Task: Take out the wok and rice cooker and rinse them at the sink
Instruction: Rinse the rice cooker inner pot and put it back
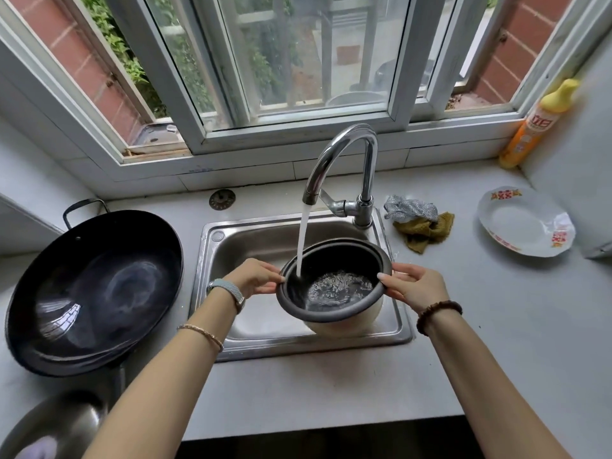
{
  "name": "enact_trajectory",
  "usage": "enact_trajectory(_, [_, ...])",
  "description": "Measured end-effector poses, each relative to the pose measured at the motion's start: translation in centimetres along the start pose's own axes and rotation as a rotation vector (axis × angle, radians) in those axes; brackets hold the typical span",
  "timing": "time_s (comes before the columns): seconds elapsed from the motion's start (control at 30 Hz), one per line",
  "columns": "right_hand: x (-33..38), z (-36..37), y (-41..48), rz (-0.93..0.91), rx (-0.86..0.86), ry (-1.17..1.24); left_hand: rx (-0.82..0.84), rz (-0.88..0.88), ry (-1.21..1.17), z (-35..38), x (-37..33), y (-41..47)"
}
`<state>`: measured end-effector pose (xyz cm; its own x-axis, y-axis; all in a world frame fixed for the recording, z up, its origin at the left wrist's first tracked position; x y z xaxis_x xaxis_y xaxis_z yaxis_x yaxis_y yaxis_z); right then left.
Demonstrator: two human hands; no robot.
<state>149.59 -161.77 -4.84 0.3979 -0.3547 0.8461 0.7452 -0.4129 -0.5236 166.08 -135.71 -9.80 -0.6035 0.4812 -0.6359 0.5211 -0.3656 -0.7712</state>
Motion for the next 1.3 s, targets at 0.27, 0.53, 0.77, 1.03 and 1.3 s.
enact_trajectory(0.27, [0.9, 0.1, 1.3, -0.171, -0.113, -0.261, -0.015, 0.128, -0.084, -0.2, -1.4, 3.1])
enact_trajectory(0.53, [1.6, 0.0, 2.9, -0.202, -0.144, -0.342, -0.052, 0.176, -0.092, -0.5, -2.3, 4.8])
enact_trajectory(0.77, [1.2, 2.5, 5.2, -0.192, -0.102, -0.445, -0.212, 0.28, -0.061, -4.6, -2.7, 4.1])
enact_trajectory(1.03, [0.5, 7.9, 8.8, -0.189, -0.029, -0.448, -0.42, 0.447, -0.03, -9.8, -3.9, -0.3])
enact_trajectory(1.3, [-2.0, 11.2, 11.7, -0.115, 0.041, -0.44, -0.566, 0.507, 0.146, -13.0, -4.9, -4.7])
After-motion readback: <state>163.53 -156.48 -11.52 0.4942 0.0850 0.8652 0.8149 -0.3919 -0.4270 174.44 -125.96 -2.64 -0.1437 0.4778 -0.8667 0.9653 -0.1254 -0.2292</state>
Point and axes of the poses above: each hand's wrist, its own y-axis towards the middle knuckle, its own z-axis out of the palm, x = y × z, the point moved 8 cm from there along y, towards the middle knuckle, and after that the axes turned 10 degrees about x, right-handed, at the moved point
